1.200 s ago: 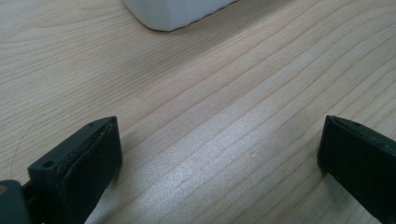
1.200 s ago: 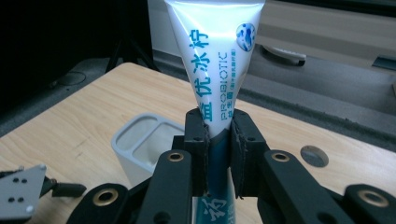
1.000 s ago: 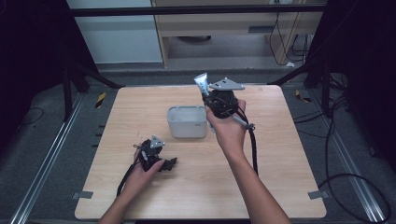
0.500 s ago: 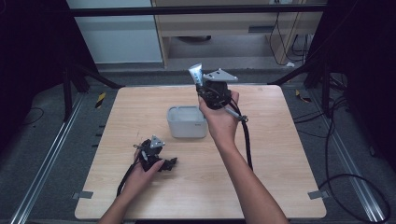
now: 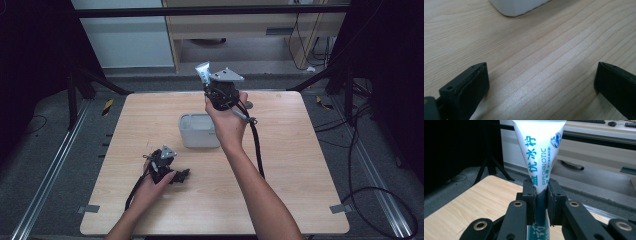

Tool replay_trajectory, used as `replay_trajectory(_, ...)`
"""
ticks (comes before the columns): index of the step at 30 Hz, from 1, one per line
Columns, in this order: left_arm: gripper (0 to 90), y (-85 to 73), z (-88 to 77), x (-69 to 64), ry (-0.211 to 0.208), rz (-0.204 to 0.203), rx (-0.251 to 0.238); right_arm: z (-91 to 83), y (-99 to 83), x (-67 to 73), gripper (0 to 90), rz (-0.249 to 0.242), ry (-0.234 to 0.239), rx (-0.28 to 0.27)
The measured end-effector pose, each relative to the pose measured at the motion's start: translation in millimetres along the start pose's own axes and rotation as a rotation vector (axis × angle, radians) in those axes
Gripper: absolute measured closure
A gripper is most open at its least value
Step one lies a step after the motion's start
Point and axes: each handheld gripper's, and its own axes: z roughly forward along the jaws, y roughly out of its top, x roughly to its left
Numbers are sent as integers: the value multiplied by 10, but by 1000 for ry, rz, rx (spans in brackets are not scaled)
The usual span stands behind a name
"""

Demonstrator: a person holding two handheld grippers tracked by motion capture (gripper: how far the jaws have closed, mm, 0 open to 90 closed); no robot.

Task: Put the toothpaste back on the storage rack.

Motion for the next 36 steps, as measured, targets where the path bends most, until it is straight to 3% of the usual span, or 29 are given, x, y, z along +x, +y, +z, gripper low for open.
replay_trajectory(15,0,0,0,0,0,0,0,132,13,41,787,9,-11,-20)
replay_trajectory(36,0,0,0,0,1,0,-1,348,-17,181,786,18,17,-37)
